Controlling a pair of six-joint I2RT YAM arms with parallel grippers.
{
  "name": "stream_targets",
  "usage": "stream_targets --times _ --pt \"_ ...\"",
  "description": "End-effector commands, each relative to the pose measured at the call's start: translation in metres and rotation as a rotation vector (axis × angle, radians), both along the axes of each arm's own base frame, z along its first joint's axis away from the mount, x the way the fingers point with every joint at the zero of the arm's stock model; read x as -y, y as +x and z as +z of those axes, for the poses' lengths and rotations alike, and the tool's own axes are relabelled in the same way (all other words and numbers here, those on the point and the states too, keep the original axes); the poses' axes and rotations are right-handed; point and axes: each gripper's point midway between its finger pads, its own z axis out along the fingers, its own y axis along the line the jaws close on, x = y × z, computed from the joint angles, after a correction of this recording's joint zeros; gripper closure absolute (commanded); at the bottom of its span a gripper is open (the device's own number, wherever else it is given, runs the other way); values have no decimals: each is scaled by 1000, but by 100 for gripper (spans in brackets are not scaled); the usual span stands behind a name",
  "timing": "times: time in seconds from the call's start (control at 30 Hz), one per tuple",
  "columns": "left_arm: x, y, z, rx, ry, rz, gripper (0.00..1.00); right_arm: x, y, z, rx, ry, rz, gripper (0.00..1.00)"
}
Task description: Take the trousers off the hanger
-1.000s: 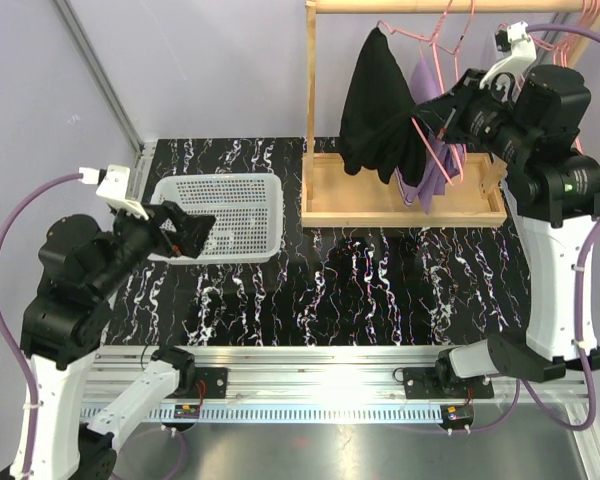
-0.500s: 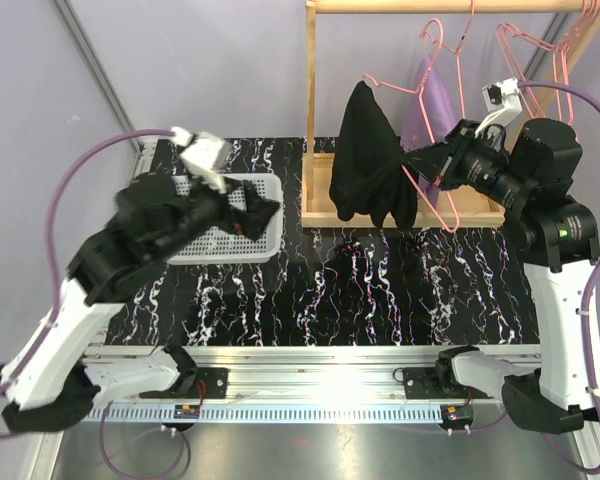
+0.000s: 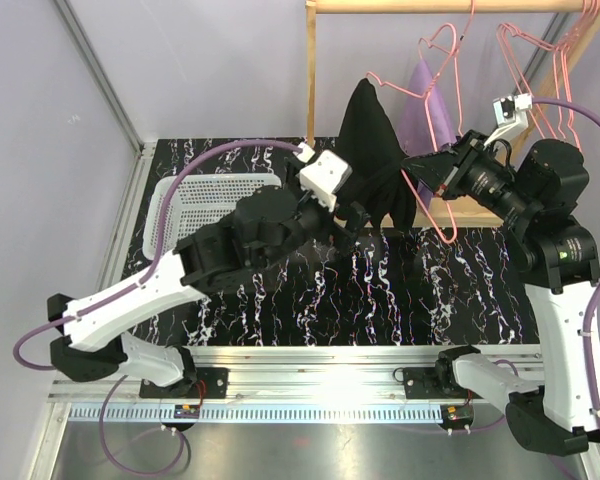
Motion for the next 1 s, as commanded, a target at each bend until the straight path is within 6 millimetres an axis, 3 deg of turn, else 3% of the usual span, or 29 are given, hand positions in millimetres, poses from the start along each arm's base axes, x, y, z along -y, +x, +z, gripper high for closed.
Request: stream_targets --times 0.0,0.03,0.07,0.27,0.67,0.97 --pt "17 17 45 99 -131 55 1 6 -28 83 300 74 -4 100" --pt "29 23 35 96 -105 63 1 6 -28 82 293 73 -3 100" --pt "31 25 42 109 -111 69 1 6 -30 85 297 74 -1 100" --pt "59 36 34 139 -83 56 1 11 -35 90 297 87 -24 100" --pt "89 56 19 162 -51 88 1 13 -53 104 322 153 -18 100" --pt "93 70 17 184 -47 89 20 11 -67 111 334 171 13 100"
